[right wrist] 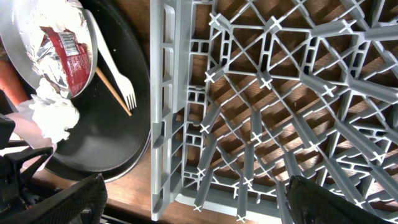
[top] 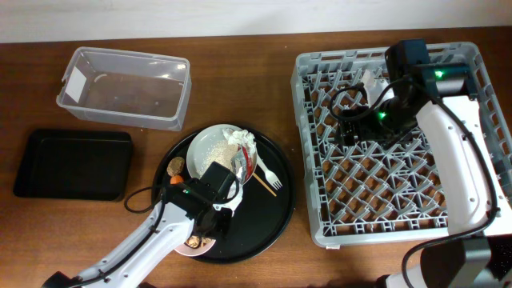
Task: Sort waste into correct bins and load items into the dishwasher rack
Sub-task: 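Grasp the pink bowl of peanut shells with the left gripper, then tip the pink bowl over the black tray, dumping the shells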
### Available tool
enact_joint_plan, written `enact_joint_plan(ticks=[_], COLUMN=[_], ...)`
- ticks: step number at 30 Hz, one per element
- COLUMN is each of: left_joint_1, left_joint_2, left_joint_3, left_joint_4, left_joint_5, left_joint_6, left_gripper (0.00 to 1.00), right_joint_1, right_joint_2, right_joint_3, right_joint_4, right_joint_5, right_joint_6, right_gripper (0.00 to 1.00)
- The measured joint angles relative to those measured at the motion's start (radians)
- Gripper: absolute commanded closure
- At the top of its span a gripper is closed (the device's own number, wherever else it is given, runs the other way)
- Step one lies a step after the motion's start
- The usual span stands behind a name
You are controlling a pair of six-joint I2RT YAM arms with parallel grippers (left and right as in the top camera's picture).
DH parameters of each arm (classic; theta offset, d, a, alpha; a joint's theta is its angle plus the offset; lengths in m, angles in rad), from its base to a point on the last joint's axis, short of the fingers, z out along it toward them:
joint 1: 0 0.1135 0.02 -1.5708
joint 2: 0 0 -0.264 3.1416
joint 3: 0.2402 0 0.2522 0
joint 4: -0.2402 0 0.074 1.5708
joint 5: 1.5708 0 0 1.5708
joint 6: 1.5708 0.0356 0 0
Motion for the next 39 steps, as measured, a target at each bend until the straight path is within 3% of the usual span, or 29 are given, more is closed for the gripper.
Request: enact_joint_plan(ticks=[4, 12, 18, 23, 31, 39], left_joint_1=[-0.001, -0.001, 0.025, 0.291, 0.726, 0.956], left_joint_2=[0.0, -0.003, -0.026, -0.027, -0.027, 0.093], left_joint_3=[0.0, 0.044, 0.218, 0.293, 0.307, 0.312], left_joint_4=[0.0, -0.06, -0.2, -0.166, 0.1, 0.353], left_joint_5=[-0.013, -0.035, -0.097, -0.111, 0.012, 0.168], left_joint_6=[-0.011, -0.014, 0.038, 0.15, 0.325, 0.38], left_gripper=[1.0, 1.0, 1.0, 1.0, 1.0, 1.0], right_joint_1=[0.0, 0.0, 0.0, 0.0, 0.0, 0.0], right_joint_2=[0.0, 0.0, 0.0, 0.0, 0.0, 0.0], right_joint_3=[0.0, 0.0, 0.0, 0.0, 0.0, -0.001], right_joint_4=[0.0, -0.003, -0.003, -0.004, -0.013, -0.02], right_joint_5=[0.0, 0.0, 0.0, 0.0, 0.0, 0.0], right_joint_6=[0.0, 0.0, 0.0, 0.0, 0.0, 0.0], right_gripper=[0.04, 0.04, 0.04, 0.04, 0.04, 0.04])
